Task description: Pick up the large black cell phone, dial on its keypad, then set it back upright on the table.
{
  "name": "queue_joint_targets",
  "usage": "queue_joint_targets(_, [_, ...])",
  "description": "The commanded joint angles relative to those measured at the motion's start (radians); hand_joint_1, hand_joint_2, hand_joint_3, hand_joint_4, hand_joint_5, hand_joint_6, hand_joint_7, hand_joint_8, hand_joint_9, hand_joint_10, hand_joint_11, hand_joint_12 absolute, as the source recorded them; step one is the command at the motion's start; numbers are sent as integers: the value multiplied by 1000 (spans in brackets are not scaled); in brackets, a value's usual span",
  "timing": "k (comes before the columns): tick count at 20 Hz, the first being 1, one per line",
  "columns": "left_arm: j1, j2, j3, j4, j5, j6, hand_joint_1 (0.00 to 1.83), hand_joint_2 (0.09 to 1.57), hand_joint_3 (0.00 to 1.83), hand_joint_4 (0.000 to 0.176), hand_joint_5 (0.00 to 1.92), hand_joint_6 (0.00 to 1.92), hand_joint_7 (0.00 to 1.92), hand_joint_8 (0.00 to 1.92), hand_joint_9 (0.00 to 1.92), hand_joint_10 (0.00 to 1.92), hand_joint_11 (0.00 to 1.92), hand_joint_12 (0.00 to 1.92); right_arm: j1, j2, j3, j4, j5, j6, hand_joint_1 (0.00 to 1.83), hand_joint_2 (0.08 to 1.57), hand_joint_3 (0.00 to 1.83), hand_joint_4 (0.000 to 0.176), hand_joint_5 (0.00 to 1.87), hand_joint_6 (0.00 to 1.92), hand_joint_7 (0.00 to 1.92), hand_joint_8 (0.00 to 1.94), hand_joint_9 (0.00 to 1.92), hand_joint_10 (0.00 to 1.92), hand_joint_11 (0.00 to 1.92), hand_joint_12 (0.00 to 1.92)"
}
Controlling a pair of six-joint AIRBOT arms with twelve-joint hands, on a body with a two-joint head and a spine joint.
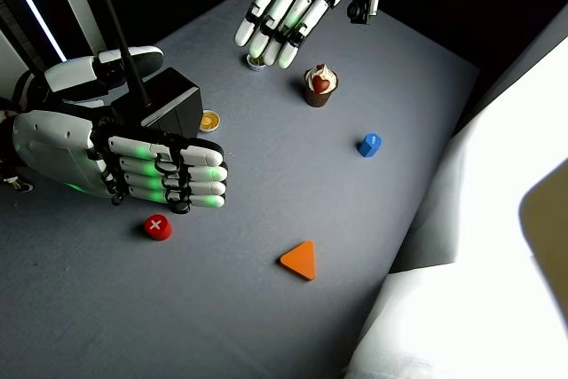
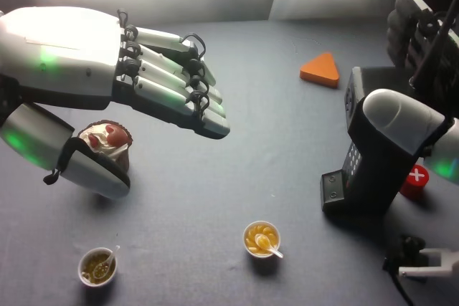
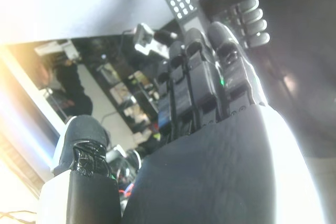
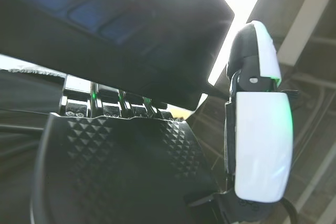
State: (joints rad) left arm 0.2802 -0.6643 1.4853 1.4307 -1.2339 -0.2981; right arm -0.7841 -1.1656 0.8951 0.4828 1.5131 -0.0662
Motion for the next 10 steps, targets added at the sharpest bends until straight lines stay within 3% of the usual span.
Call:
queue_joint_targets(1, [-23,2,0,-96,-48,-7,249,1239,0,0,334,3,375,2,376,7,0,773,9,4,3,-44,123,19,845,1018,6,0,0,0,0,0,0,0,0,0])
queue_joint_targets(10, [-23,0,0,-96,-47,-11,243,1234,0,0,341,3,379,5,382,6,0,803,3,-6,28,-44,133,83,845,1026,7,0,0,0,0,0,0,0,0,0])
